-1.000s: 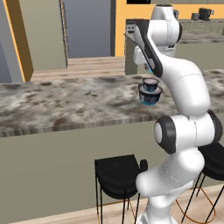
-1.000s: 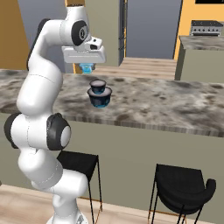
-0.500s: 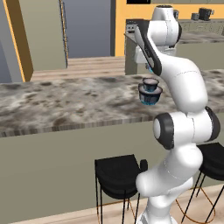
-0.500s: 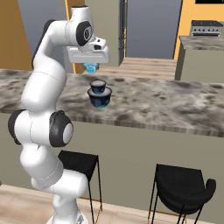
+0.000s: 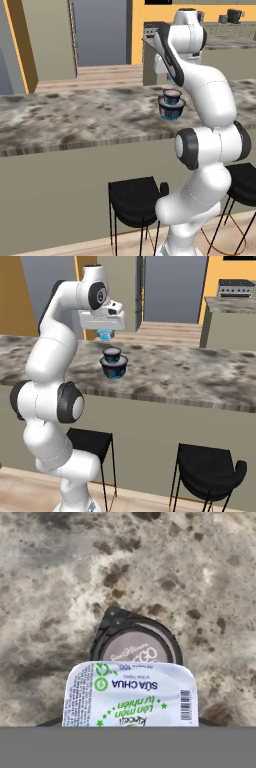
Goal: Stack the yogurt containers by placing the smaller containers on top of the larger containers.
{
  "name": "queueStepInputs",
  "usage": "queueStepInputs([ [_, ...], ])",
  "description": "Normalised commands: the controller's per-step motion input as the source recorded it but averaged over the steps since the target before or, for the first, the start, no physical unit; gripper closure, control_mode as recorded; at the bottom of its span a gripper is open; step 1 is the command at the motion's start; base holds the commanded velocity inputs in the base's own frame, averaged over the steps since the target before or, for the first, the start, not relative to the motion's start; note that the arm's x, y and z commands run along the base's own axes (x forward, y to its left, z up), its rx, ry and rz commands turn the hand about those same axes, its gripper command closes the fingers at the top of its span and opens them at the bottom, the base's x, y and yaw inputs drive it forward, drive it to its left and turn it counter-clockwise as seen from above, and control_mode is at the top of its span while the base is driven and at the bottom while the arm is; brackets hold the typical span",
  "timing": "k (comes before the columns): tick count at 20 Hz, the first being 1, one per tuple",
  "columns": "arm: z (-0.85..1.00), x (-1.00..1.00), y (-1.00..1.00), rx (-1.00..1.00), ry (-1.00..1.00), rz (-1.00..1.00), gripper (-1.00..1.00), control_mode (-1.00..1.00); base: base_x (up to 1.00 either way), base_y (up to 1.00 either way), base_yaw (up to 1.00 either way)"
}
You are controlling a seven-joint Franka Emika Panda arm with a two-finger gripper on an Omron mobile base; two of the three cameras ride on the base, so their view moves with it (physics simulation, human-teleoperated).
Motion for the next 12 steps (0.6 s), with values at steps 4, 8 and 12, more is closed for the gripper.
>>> queueStepInputs([
  [4, -0.21, 0.01, 0.00, 0.00, 0.00, -0.04, 1.00, -1.00, 0.00, 0.00, 0.00],
  [8, -0.11, 0.05, -0.07, 0.00, 0.00, -0.03, 1.00, -1.00, 0.00, 0.00, 0.00],
  [12, -0.13, 0.02, -0.08, 0.00, 0.00, -0.03, 1.00, -1.00, 0.00, 0.00, 0.00],
])
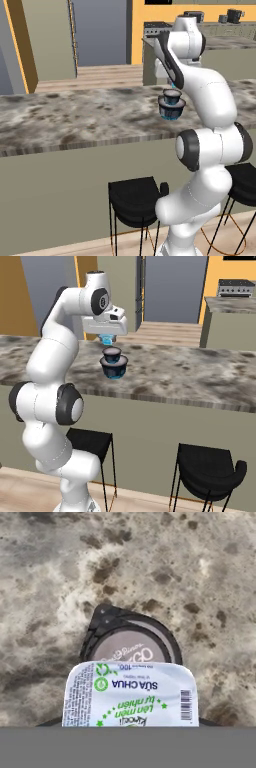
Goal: Stack the yogurt containers by placing the smaller containers on top of the larger containers.
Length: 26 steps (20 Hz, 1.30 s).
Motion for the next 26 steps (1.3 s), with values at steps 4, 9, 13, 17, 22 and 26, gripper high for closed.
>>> queueStepInputs([
  [4, -0.12, 0.00, -0.02, 0.00, 0.00, -0.03, 1.00, -1.00, 0.00, 0.00, 0.00],
  [9, -0.07, 0.03, 0.00, 0.00, 0.00, -0.05, 1.00, -1.00, 0.00, 0.00, 0.00],
  [13, -0.10, 0.04, 0.00, 0.00, 0.00, -0.06, 1.00, -1.00, 0.00, 0.00, 0.00],
  [17, -0.10, 0.03, 0.00, 0.00, 0.00, -0.06, 1.00, -1.00, 0.00, 0.00, 0.00],
  [22, -0.10, 0.02, 0.00, 0.00, 0.00, -0.05, 1.00, -1.00, 0.00, 0.00, 0.00],
  [26, -0.05, 0.04, 0.00, 0.00, 0.00, -0.03, 1.00, -1.00, 0.00, 0.00, 0.00],
])
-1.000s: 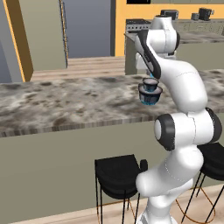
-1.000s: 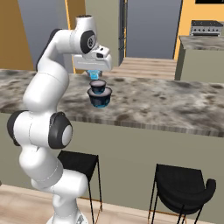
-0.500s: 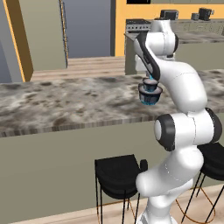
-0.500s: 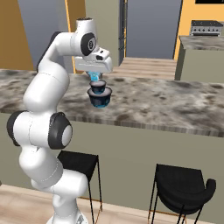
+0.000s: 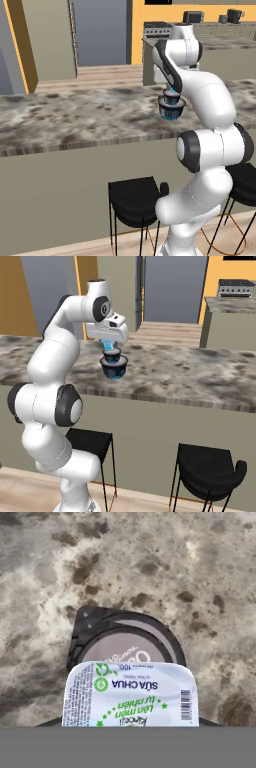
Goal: Stack the yogurt containers by placing the smaller containers on top of the larger containers.
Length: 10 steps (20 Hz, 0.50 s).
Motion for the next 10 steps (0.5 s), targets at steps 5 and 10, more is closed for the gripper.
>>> queueStepInputs([
  [5, -0.06, 0.08, 0.00, 0.00, 0.00, -0.02, 1.00, -1.00, 0.00, 0.00, 0.00],
  [10, -0.09, 0.14, 0.00, 0.00, 0.00, -0.02, 1.00, -1.00, 0.00, 0.00, 0.00],
])
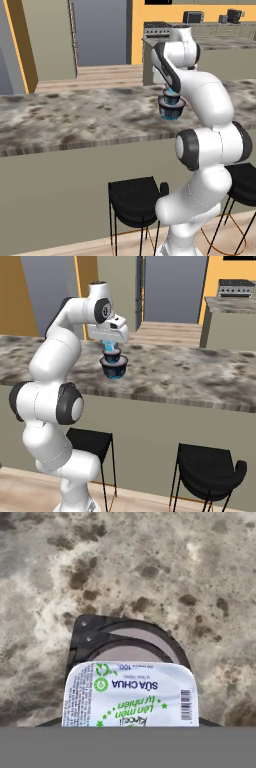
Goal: Stack the yogurt containers by placing the smaller containers on top of the larger containers.
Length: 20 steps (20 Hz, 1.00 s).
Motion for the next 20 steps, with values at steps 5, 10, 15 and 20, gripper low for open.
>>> queueStepInputs([
  [5, -0.08, 0.15, 0.00, 0.00, 0.00, -0.02, 1.00, -1.00, 0.00, 0.00, 0.00],
  [10, -0.10, 0.08, 0.00, 0.00, 0.00, -0.02, 1.00, -1.00, 0.00, 0.00, 0.00],
  [15, -0.11, 0.04, 0.00, 0.00, 0.00, -0.01, 1.00, -1.00, 0.00, 0.00, 0.00],
  [20, -0.07, 0.00, -0.01, 0.00, 0.00, 0.00, -1.00, -1.00, 0.00, 0.00, 0.00],
])
